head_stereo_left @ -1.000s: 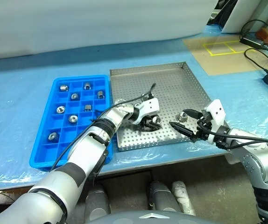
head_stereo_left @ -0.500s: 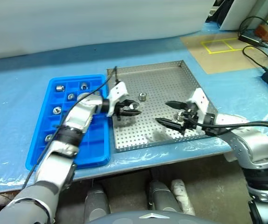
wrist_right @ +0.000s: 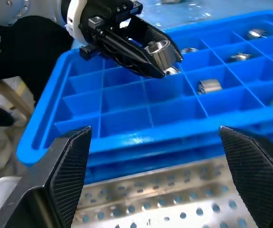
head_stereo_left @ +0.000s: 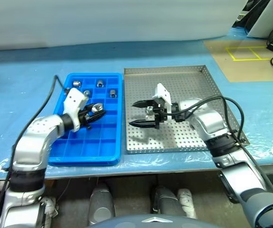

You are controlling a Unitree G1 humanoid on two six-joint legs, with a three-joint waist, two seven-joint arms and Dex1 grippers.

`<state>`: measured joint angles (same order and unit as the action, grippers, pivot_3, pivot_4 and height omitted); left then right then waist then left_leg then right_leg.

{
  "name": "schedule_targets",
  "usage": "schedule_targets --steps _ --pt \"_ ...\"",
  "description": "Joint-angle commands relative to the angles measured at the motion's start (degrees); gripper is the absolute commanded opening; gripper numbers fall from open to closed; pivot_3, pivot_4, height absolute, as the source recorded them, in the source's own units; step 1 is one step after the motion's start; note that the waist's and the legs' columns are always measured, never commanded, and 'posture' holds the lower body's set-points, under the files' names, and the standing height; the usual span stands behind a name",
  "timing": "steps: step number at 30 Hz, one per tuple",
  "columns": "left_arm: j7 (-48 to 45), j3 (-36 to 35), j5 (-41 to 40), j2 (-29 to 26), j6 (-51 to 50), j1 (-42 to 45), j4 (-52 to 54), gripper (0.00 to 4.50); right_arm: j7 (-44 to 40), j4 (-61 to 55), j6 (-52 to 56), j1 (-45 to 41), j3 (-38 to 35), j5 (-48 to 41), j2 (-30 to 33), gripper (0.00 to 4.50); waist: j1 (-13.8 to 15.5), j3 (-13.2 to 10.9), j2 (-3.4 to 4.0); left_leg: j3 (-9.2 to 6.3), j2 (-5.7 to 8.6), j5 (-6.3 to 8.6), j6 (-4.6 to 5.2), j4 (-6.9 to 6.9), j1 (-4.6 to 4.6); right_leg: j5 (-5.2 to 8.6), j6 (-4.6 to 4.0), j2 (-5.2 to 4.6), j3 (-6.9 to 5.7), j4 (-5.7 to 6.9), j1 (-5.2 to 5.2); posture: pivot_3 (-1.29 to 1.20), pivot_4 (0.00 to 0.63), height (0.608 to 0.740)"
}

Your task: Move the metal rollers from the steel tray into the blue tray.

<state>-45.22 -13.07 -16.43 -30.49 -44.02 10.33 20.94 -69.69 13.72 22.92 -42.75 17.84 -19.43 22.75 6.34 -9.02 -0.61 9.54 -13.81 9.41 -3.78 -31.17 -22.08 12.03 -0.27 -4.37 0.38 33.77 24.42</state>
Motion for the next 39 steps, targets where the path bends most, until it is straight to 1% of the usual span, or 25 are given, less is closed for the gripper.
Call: schedule_targets --steps 1,5,7,10,16,21,25,27,28,30,35,39 --pt "0.63 -4.05 -0.81 -3.51 0.59 -6.86 4.88 1.78 -3.87 3.38 -3.59 -2.94 0.76 0.88 -2.04 4.50 0.73 0.00 -0.01 -0.06 0.00 0.00 0.00 -0.01 -0.04 0.02 -0.03 -0.01 -0.08 0.00 0.00 0.36 0.150 0.740" --pt "1.30 -6.68 -3.28 -4.47 0.39 -12.96 7.61 1.78 -6.30 6.98 -5.94 -3.76 1.56 2.55 -3.73 4.50 2.69 0.00 0.00 -0.35 -0.06 0.00 0.01 0.00 -0.11 0.05 -0.08 -0.01 -0.31 0.04 -0.02 0.40 0.150 0.740" --pt "1.87 -6.67 -4.34 -4.41 -0.25 -15.35 9.99 1.78 -7.13 7.69 -6.60 -3.79 1.77 3.27 -4.14 4.50 3.59 0.00 0.00 -0.50 -0.05 0.00 -0.01 -0.04 -0.12 0.07 -0.12 -0.03 -0.39 0.03 -0.13 0.41 0.150 0.740" --pt "2.88 -6.55 -5.25 -4.42 -0.18 -17.32 10.91 1.78 -7.93 8.06 -6.85 -3.80 1.56 3.86 -4.48 4.50 4.47 -0.01 0.00 -0.63 -0.05 -0.04 -0.07 -0.08 -0.12 0.08 -0.13 -0.03 -0.41 0.04 -0.16 0.41 0.150 0.740" --pt "3.82 -4.34 -6.72 -4.72 0.04 -17.94 11.54 1.78 -8.36 7.48 -6.71 -3.29 1.11 4.86 -4.28 4.50 5.39 0.00 0.00 -0.87 -0.07 -0.17 -0.25 -0.09 -0.06 0.08 -0.13 0.01 -0.38 0.22 -0.19 0.40 0.150 0.740" --pt "3.32 -1.14 -7.19 -5.42 0.37 -17.21 10.75 1.78 -7.00 3.61 -3.79 -2.38 0.54 4.42 -3.54 4.50 5.40 0.00 0.01 -0.88 -0.05 -0.20 -0.28 -0.09 -0.06 0.08 -0.13 0.03 -0.38 0.23 -0.19 0.37 0.150 0.740" --pt "2.05 0.73 -7.48 -7.00 0.64 -17.38 9.42 1.78 -5.22 0.83 -1.56 -1.31 -0.04 4.19 -3.21 4.50 5.33 0.02 0.02 -0.88 -0.03 -0.22 -0.33 -0.09 -0.04 0.08 -0.13 0.04 -0.38 0.23 -0.19 0.35 0.150 0.740" --pt "1.67 1.01 -7.76 -7.50 1.25 -17.17 8.94 2.50 -4.73 0.14 -0.97 -1.01 -0.23 4.18 -3.03 4.50 5.25 0.02 0.02 -0.88 -0.02 -0.26 -0.40 -0.10 -0.02 0.08 -0.13 0.04 -0.39 0.23 -0.19 0.34 0.150 0.740" --pt "1.85 1.14 -7.72 -7.65 1.52 -16.94 8.73 2.71 -4.62 -0.06 -0.82 -0.91 -0.28 4.18 -2.88 4.50 5.22 0.02 0.02 -0.88 -0.02 -0.29 -0.44 -0.10 -0.02 0.08 -0.13 0.04 -0.38 0.23 -0.19 0.34 0.150 0.740" --pt "2.47 1.49 -7.74 -8.01 0.79 -15.65 7.60 3.31 -4.22 -0.26 -0.44 -0.79 -0.48 4.08 -2.66 4.50 5.13 0.02 0.02 -0.87 -0.02 -0.30 -0.47 -0.09 -0.01 0.08 -0.13 0.05 -0.38 0.23 -0.19 0.33 0.150 0.740" --pt "3.23 0.58 -9.76 -8.02 0.13 -9.30 5.73 3.31 -3.29 0.17 -0.48 -0.53 -1.80 3.88 -1.87 4.50 5.01 0.02 0.02 -0.88 -0.02 -0.35 -0.54 -0.14 0.02 0.08 -0.13 0.05 -0.38 0.41 -0.17 0.30 0.150 0.740" --pt "4.24 1.34 -14.47 -5.21 -1.93 -1.27 6.26 3.31 -2.56 2.24 -1.25 -0.86 -4.52 4.07 0.91 4.50 5.35 0.02 0.02 -0.92 -0.01 -0.40 -0.61 -0.36 0.03 0.15 -0.24 0.02 -0.31 0.92 -0.15 0.28 0.150 0.740"
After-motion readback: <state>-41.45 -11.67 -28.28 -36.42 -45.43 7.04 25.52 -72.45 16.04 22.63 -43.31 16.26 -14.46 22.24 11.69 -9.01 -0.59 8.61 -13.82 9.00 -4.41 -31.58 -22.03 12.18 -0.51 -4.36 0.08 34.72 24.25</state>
